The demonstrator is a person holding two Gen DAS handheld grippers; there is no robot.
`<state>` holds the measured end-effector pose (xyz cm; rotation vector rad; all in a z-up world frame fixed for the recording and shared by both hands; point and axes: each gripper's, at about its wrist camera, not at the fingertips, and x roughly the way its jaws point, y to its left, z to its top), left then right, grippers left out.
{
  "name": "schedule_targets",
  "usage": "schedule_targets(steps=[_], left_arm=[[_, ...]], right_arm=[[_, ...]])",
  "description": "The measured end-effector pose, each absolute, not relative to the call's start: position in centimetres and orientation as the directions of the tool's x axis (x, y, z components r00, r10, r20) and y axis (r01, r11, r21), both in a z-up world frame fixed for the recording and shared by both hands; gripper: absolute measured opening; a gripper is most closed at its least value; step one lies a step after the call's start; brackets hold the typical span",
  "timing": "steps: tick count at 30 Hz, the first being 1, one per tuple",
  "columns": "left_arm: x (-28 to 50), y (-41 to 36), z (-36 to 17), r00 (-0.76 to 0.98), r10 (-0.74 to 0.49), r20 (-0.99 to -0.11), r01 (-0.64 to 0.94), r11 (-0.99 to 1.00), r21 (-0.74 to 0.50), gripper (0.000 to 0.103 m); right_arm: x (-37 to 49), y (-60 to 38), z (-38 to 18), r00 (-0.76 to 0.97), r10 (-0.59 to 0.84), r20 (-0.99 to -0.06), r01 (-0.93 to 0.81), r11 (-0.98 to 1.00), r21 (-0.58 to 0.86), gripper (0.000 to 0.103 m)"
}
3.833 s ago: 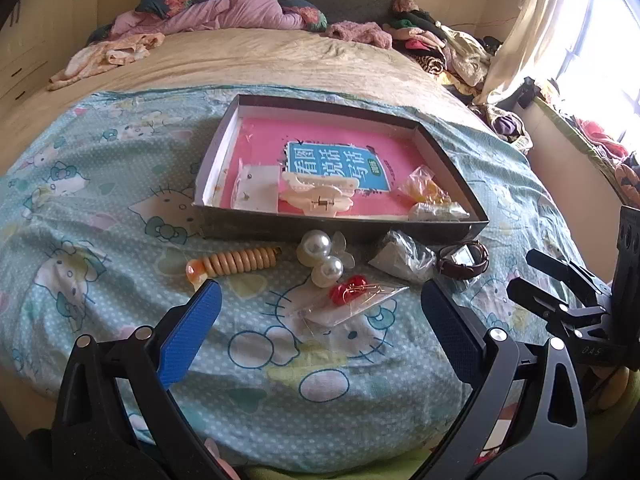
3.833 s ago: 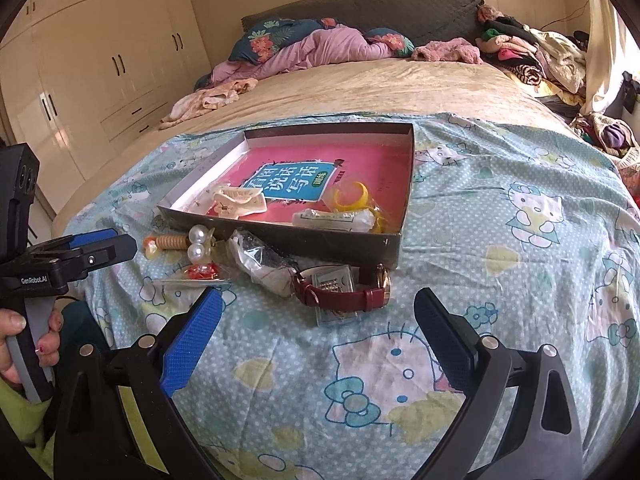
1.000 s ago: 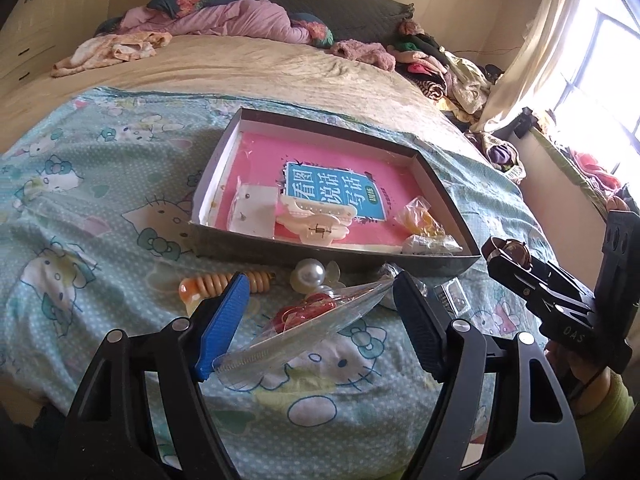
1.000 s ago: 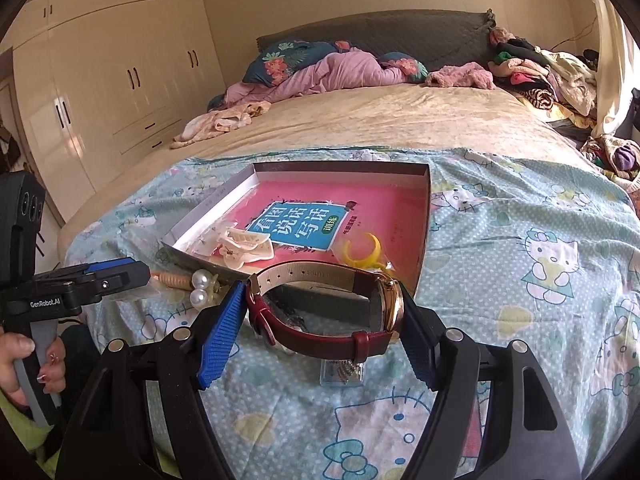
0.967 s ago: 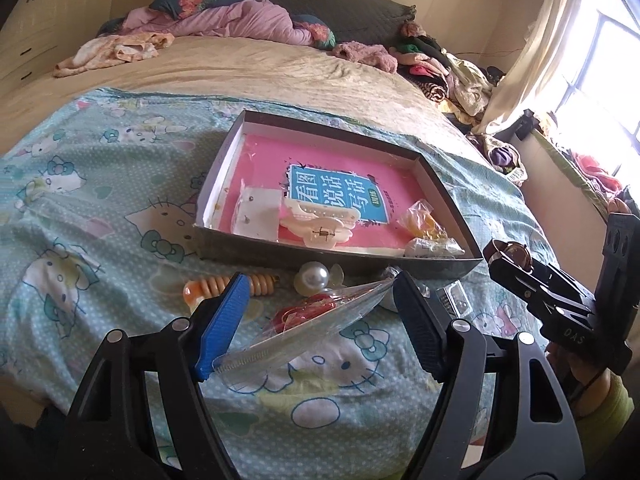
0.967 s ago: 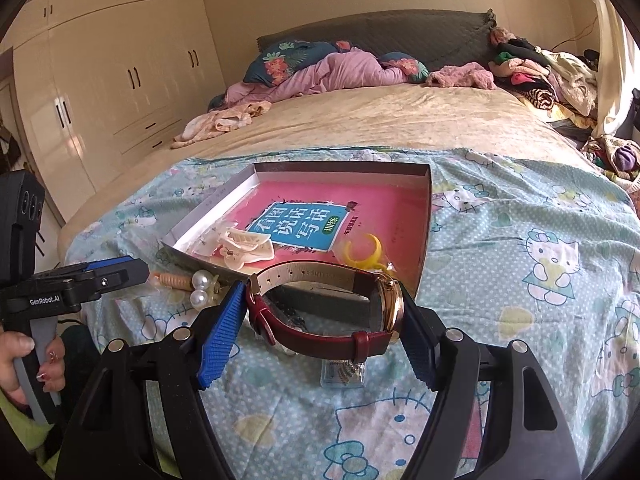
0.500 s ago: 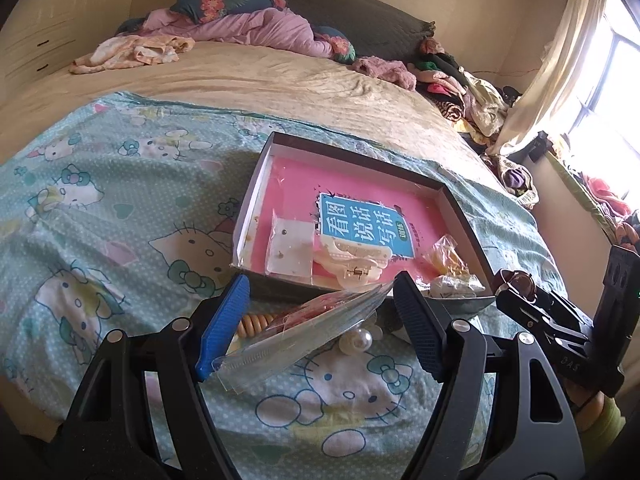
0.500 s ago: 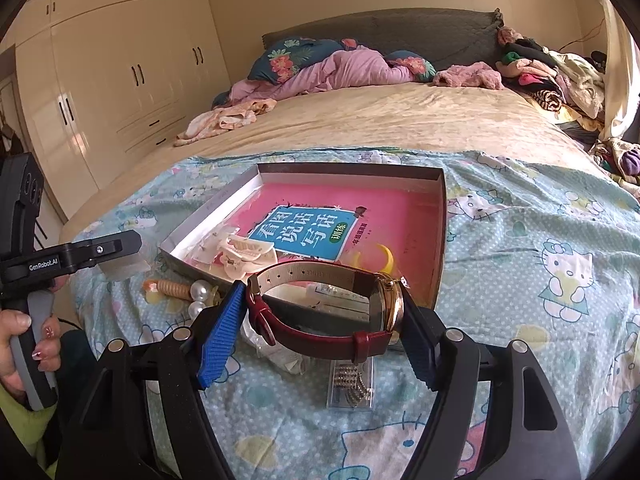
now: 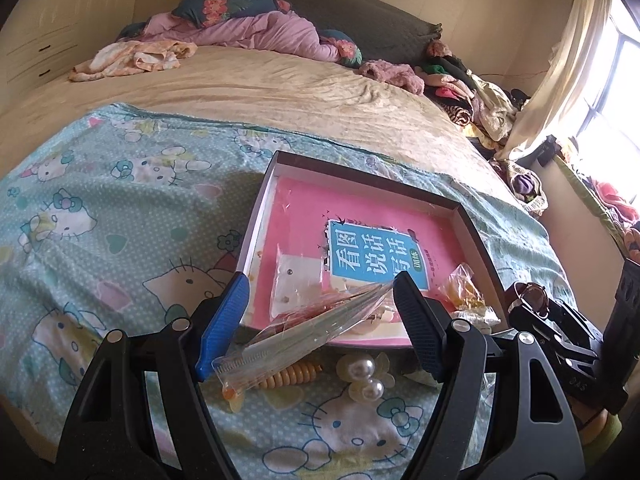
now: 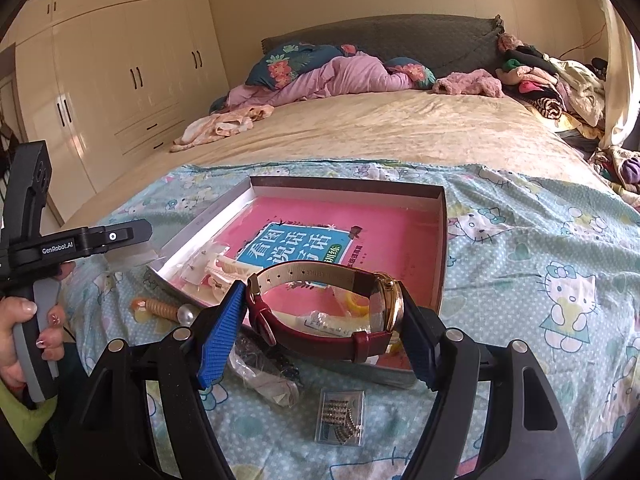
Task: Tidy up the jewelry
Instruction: 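Carry the watch and earring bag over the pink box and open both tools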
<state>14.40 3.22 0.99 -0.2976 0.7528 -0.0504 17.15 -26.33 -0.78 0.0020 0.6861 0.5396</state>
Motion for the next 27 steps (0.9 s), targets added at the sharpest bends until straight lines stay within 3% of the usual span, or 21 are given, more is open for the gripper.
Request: schedule_targets(steps=[27], left_arm=[[22.5, 0.5, -2.2, 0.661, -0.181, -0.729, -0.006, 0.969, -0.246, 0.067]], right_arm=[[22.2, -26.6, -2.4, 0.661, 0.391, -0.641, -0.409, 0.903, 0.129, 0.071]])
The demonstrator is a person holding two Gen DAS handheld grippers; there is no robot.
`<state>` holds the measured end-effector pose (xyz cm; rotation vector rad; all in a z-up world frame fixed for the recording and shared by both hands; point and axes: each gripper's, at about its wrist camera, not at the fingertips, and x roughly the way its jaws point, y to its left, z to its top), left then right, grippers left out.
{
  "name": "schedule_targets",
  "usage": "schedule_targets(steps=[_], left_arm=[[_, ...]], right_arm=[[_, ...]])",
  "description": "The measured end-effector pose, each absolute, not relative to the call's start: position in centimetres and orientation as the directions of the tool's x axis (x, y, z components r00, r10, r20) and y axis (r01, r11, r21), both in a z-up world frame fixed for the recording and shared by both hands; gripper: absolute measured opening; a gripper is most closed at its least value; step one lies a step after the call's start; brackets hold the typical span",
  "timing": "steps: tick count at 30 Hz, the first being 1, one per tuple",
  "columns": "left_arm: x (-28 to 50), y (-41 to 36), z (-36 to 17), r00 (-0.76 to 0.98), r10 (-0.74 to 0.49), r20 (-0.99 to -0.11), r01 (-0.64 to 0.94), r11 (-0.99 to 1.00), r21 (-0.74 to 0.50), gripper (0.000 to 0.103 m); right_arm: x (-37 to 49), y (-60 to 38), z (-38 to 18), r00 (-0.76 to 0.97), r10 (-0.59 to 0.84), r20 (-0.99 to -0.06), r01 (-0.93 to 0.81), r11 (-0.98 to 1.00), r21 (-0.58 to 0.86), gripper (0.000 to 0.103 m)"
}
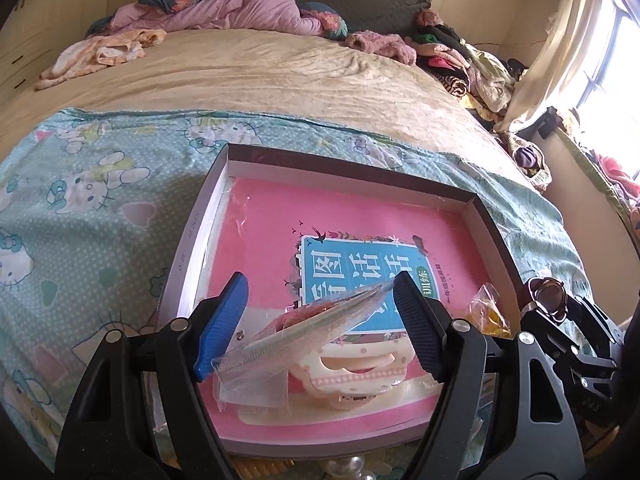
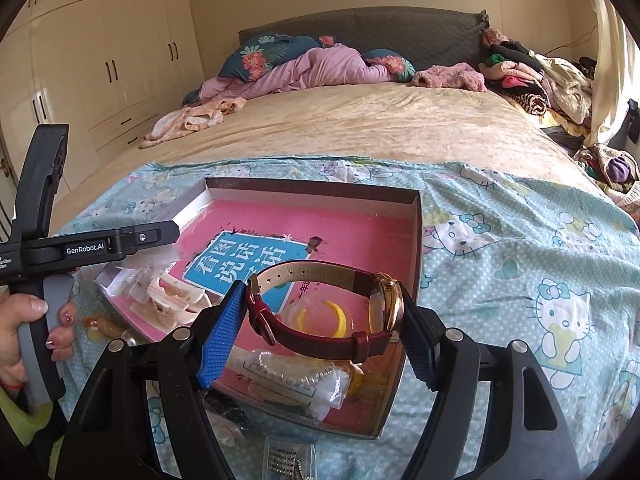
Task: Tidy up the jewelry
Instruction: 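Carry the watch and earring bag over the pink box and open both tools, then lift both open tools out of the box toward the remaining items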
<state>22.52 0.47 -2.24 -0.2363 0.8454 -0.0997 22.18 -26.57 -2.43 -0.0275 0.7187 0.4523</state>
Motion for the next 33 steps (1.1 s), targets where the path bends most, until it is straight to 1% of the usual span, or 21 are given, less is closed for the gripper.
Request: schedule_targets(steps=[2, 5, 7, 10, 19, 21, 23, 26, 32, 33], left_arm=[[22.8, 0.5, -2.5, 0.654, -0.181, -0.734, -0.004, 0.97, -0.244, 0.068], [22.9, 0.4, -2.7, 0.653, -0.177, -0.737, -0.006, 0.971, -0.239, 0.074], [22.9, 0.4, -2.9, 0.65, -0.178, -0.739, -0.004, 0.971, -0.238, 0.081], [22.8, 0.5, -2.9, 0.651, -0.174, -0.739, -0.006, 0.972, -0.234, 0.086], [21.3, 1.2, -2.2, 0.666, -0.16, -0.728, -0.025, 0.971, -0.236, 0.089], [21.2, 1.4, -2.1, 0.669, -0.158, -0.726, -0.03, 0.97, -0.239, 0.089], [21.0, 1.4, -1.8, 0.674, -0.16, -0.721, -0.03, 0.969, -0.243, 0.089], [20.7, 1.4, -1.5, 0.677, -0.162, -0.718, -0.029, 0.969, -0.245, 0.089], [19.9, 1.4, -0.8, 0.686, -0.159, -0.71, -0.029, 0.969, -0.245, 0.089], [19.8, 1.4, -0.7, 0.687, -0.158, -0.709, -0.029, 0.969, -0.245, 0.091]], right_arm=[[22.4, -26.6, -2.7, 0.658, 0.386, -0.647, -0.404, 0.906, 0.129, 0.071], [22.7, -26.3, -2.9, 0.652, 0.383, -0.654, -0.404, 0.906, 0.128, 0.071], [22.8, -26.2, -3.1, 0.649, 0.382, -0.658, -0.406, 0.905, 0.125, 0.071], [23.3, -25.8, -3.5, 0.641, 0.377, -0.668, -0.408, 0.905, 0.12, 0.071], [23.7, -25.1, -4.5, 0.62, 0.371, -0.692, -0.406, 0.906, 0.123, 0.073], [23.6, -25.2, -4.3, 0.624, 0.373, -0.686, -0.402, 0.907, 0.127, 0.08], [23.4, -25.4, -4.1, 0.63, 0.373, -0.681, -0.401, 0.907, 0.126, 0.081], [22.9, -25.7, -3.7, 0.637, 0.375, -0.674, -0.396, 0.909, 0.131, 0.086], [21.7, -26.4, -2.6, 0.654, 0.381, -0.654, -0.388, 0.911, 0.144, 0.094], [21.5, -26.5, -2.4, 0.658, 0.382, -0.649, -0.387, 0.911, 0.144, 0.095]])
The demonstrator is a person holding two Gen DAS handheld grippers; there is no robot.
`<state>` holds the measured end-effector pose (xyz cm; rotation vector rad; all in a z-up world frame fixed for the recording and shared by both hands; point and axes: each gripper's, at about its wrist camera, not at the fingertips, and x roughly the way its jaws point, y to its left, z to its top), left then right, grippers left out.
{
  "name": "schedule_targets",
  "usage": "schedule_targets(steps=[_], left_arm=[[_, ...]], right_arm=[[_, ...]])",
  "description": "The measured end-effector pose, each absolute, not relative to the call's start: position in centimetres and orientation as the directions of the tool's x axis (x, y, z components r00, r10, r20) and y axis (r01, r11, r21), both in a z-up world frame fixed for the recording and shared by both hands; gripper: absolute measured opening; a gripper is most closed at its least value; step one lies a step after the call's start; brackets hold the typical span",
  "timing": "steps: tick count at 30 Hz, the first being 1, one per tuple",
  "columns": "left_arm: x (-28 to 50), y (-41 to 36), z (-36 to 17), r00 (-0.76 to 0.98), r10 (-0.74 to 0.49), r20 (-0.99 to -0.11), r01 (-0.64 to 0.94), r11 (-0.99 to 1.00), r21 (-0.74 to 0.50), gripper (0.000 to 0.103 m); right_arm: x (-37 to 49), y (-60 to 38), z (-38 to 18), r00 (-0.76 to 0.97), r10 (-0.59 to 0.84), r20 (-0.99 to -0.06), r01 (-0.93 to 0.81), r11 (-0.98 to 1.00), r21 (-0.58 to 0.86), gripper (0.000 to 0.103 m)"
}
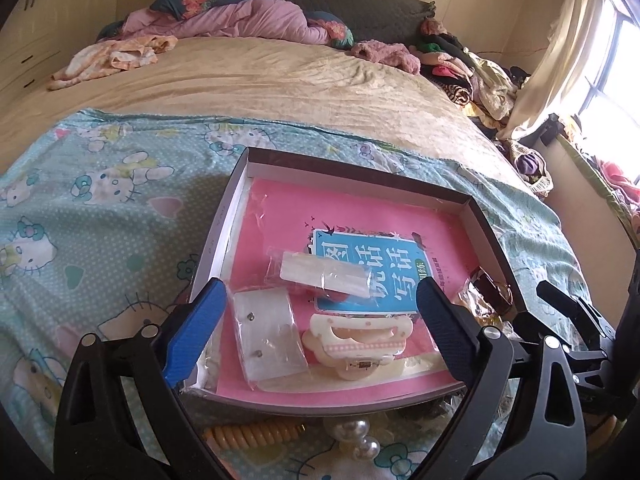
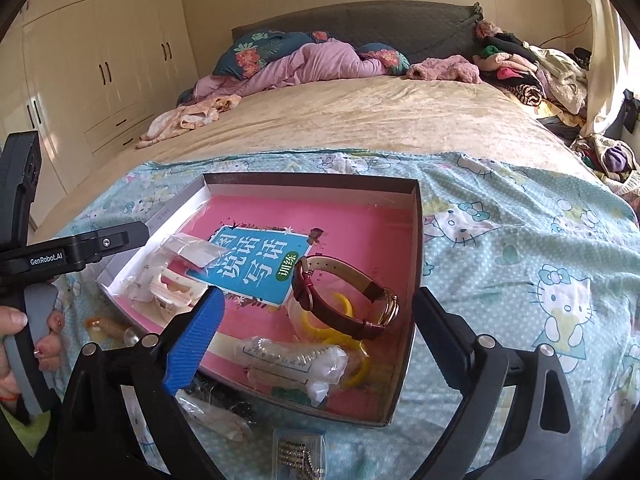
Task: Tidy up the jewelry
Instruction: 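Lift both open tools out of the box toward the remaining items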
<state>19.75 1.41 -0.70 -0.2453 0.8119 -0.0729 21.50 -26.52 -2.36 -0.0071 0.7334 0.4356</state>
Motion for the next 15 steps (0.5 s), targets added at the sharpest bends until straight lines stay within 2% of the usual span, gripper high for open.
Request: schedule_targets(steps=[1, 15], left_arm=[[19.6, 1.4, -0.6, 0.688, -0.159, -0.709, -0.029, 0.969, -0.245, 0.093], [17.3, 1.7, 1.3, 0.708, -0.178, -0.684, -0.023, 0.961, -0.274, 0.093]], right_arm=[[21.3, -26.6, -2.1, 0.661, 0.383, -0.645, -0.386, 0.911, 0.144, 0.096], [18.6, -27.4, 0.6, 0.695, 0.396, -0.601, -0.392, 0.908, 0.145, 0.097]])
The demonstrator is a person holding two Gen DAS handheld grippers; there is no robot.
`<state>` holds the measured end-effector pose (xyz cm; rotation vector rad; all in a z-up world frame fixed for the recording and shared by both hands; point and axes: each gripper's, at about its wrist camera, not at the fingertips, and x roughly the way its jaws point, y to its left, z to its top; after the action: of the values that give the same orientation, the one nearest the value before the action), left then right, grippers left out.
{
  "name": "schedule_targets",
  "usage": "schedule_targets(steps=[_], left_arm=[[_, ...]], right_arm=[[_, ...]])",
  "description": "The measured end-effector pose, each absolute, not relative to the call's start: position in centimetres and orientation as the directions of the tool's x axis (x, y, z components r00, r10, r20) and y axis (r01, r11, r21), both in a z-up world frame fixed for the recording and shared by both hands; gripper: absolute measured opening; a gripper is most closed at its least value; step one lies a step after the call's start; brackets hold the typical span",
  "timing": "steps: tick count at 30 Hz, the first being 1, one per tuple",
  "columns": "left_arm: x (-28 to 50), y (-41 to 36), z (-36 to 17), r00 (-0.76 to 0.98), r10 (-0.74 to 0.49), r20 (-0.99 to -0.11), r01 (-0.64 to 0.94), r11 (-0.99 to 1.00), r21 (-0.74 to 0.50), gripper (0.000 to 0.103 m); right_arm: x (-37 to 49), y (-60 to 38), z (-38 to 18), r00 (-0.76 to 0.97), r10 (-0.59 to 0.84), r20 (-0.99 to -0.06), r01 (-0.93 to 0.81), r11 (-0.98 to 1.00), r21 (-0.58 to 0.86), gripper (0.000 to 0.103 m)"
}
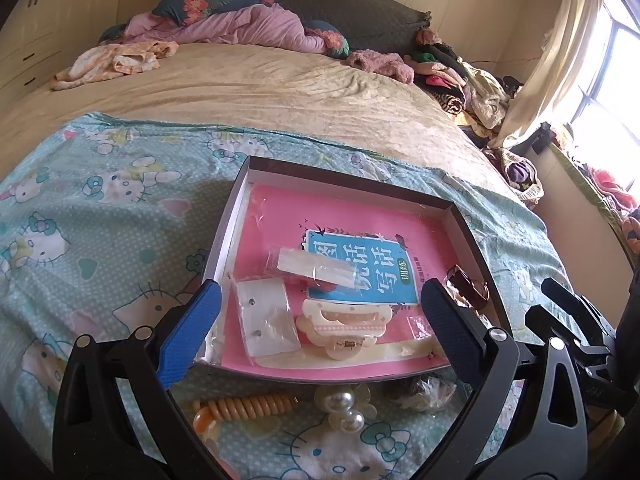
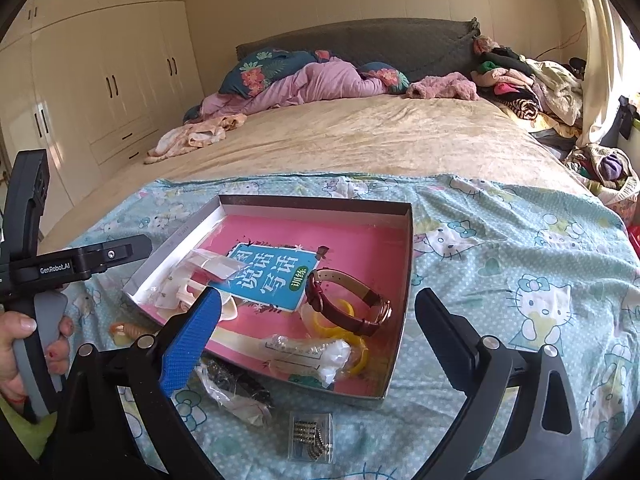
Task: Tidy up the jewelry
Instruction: 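Lift both open tools out of the box toward the remaining items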
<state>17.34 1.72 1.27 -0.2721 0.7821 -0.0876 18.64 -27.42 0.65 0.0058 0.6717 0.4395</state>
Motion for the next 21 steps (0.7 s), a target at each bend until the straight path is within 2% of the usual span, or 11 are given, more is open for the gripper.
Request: schedule_targets(steps=[21], left_arm=[[13.3, 3.2, 4.3, 0.758, -0.175, -0.629, -0.035, 0.951, -0.308, 0.093]], right_arm=[[14.7, -27.4, 3.7, 0.713, 0.429, -0.554, -0.432, 0.892, 0.134, 0.097]])
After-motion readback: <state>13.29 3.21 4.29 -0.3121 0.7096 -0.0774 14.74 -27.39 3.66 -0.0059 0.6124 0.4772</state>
